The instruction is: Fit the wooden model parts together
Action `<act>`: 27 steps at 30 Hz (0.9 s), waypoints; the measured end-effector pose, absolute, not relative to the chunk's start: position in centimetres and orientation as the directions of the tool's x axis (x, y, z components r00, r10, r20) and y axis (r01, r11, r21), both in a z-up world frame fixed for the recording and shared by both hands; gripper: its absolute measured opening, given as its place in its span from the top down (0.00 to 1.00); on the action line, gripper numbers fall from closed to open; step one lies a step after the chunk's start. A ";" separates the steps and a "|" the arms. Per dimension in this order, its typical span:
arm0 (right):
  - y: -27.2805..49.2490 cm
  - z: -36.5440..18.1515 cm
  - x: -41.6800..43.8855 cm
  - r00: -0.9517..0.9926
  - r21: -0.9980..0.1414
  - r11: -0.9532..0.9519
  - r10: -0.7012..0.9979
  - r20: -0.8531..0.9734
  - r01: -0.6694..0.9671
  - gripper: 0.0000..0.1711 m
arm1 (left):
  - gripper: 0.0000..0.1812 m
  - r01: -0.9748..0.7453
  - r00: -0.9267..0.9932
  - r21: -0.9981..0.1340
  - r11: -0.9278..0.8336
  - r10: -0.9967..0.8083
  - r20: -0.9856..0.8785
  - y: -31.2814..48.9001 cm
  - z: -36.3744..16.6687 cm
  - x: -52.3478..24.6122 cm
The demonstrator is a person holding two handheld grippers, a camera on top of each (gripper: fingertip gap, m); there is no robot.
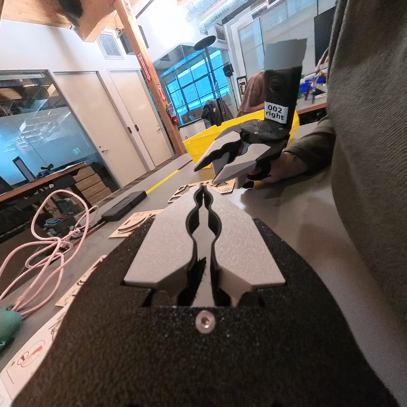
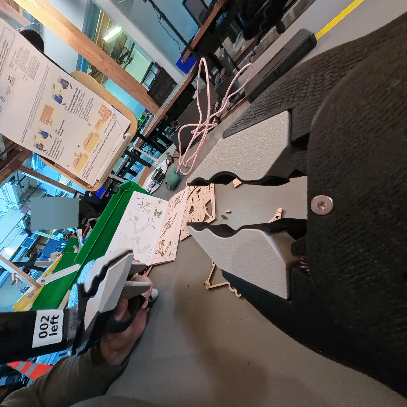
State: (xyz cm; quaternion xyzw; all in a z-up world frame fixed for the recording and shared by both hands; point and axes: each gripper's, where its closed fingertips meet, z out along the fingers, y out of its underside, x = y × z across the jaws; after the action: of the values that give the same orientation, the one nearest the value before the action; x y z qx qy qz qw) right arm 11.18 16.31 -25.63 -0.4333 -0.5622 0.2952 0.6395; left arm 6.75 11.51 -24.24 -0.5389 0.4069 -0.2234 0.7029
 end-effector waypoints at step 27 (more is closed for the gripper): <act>16.6 -26.1 10.8 0.204 -0.848 0.503 0.824 0.529 0.170 0.83 | 0.97 -0.518 0.786 -0.762 0.389 -0.134 -0.603 10.1 -18.9 -3.1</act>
State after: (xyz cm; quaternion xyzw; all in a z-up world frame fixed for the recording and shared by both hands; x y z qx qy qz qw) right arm 10.80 16.58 -26.13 -0.4297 -0.5780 0.2531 0.6459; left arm -3.06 10.11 -18.87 -0.5389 0.3027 0.1236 0.7763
